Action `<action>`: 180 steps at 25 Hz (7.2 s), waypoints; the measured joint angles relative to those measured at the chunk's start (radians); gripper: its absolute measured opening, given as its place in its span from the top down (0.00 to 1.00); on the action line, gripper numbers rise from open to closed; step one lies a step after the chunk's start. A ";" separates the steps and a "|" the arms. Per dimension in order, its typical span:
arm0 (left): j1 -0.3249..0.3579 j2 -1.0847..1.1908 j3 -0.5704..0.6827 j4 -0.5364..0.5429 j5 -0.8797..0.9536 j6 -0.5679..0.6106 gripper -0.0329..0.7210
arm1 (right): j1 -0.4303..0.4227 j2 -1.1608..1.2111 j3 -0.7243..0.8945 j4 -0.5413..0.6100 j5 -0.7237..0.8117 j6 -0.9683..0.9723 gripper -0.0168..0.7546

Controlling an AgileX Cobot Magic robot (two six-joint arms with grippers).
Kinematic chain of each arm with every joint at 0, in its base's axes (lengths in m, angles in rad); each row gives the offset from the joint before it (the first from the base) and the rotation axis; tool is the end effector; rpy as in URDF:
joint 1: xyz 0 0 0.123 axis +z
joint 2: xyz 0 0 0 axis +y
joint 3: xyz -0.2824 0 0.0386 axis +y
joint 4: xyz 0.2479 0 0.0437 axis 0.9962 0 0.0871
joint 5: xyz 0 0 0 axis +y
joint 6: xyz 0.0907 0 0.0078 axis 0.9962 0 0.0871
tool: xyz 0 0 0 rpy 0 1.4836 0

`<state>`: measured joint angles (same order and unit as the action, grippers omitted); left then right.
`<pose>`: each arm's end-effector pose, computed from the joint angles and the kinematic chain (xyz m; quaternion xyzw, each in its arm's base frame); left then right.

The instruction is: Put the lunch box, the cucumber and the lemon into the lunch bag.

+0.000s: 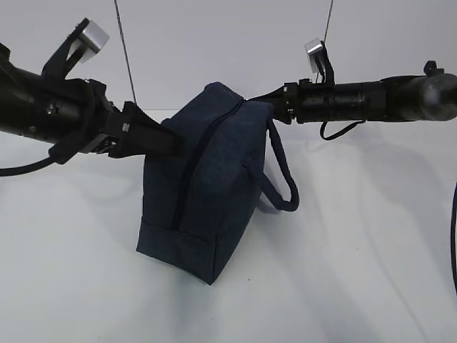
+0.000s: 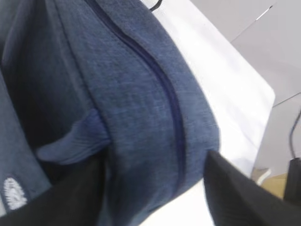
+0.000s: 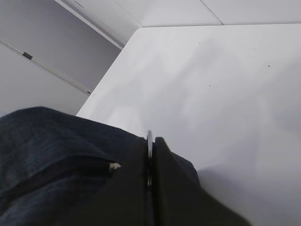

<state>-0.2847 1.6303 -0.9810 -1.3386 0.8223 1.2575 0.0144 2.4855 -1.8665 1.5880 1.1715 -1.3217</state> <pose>0.2921 -0.1532 0.2416 0.2731 0.8235 -0.4008 0.2945 0.5044 0.0912 0.1398 -0.1820 0.7474 0.5341 0.3507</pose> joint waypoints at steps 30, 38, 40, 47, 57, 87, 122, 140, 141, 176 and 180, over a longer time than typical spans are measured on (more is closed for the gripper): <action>0.000 0.484 -0.824 0.339 0.099 -0.479 0.36 | 0.000 0.000 0.000 0.000 0.002 -0.018 0.97; -0.047 0.553 -0.887 0.344 0.099 -0.484 0.39 | 0.000 0.000 0.000 0.000 0.002 -0.018 0.97; -0.053 0.561 -0.888 0.347 0.094 -0.485 0.40 | 0.000 0.000 0.000 0.000 0.002 -0.018 0.97; -0.057 0.563 -0.889 0.359 0.067 -0.485 0.78 | 0.000 0.000 0.000 0.000 0.002 -0.018 0.97; -0.061 0.563 -0.892 0.365 0.072 -0.488 0.94 | 0.000 0.000 0.000 0.000 0.002 -0.018 0.97; -0.061 0.450 -0.903 0.411 0.155 -0.455 0.94 | 0.000 0.000 -0.002 0.012 0.028 -0.018 0.97; -0.061 0.521 -0.908 0.443 0.181 -0.499 0.92 | -0.022 -0.133 -0.086 -0.066 0.007 0.022 0.25; -0.044 0.399 -0.914 0.615 0.287 -0.667 0.24 | -0.018 -0.277 -0.164 -0.566 0.033 0.315 0.25; -0.044 0.381 -0.914 0.664 0.317 -0.709 0.24 | -0.013 -0.298 -0.165 -0.633 0.035 0.369 0.25; -0.044 -0.726 -0.147 1.161 0.433 -1.196 0.37 | 0.197 -1.535 0.578 -1.444 0.085 1.161 0.25; -0.044 -0.922 -0.013 1.159 0.425 -1.196 0.37 | 0.197 -1.755 0.753 -1.451 0.087 1.165 0.25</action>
<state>-0.3288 0.7082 -0.9937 -0.1797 1.2476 0.0610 0.2113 0.7302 -1.1132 0.1372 1.2587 -0.1567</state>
